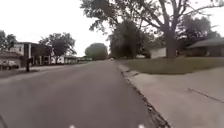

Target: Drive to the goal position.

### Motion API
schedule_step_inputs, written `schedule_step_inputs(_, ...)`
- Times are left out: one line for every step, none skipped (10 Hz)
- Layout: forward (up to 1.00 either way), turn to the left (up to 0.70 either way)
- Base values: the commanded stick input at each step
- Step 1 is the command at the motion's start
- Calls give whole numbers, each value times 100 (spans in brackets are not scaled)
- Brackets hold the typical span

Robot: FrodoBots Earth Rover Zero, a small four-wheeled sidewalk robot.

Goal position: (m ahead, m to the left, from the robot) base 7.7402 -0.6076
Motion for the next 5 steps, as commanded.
schedule_step_inputs(100,0)
schedule_step_inputs(100,-33)
schedule_step_inputs(100,0)
schedule_step_inputs(100,0)
schedule_step_inputs(100,0)
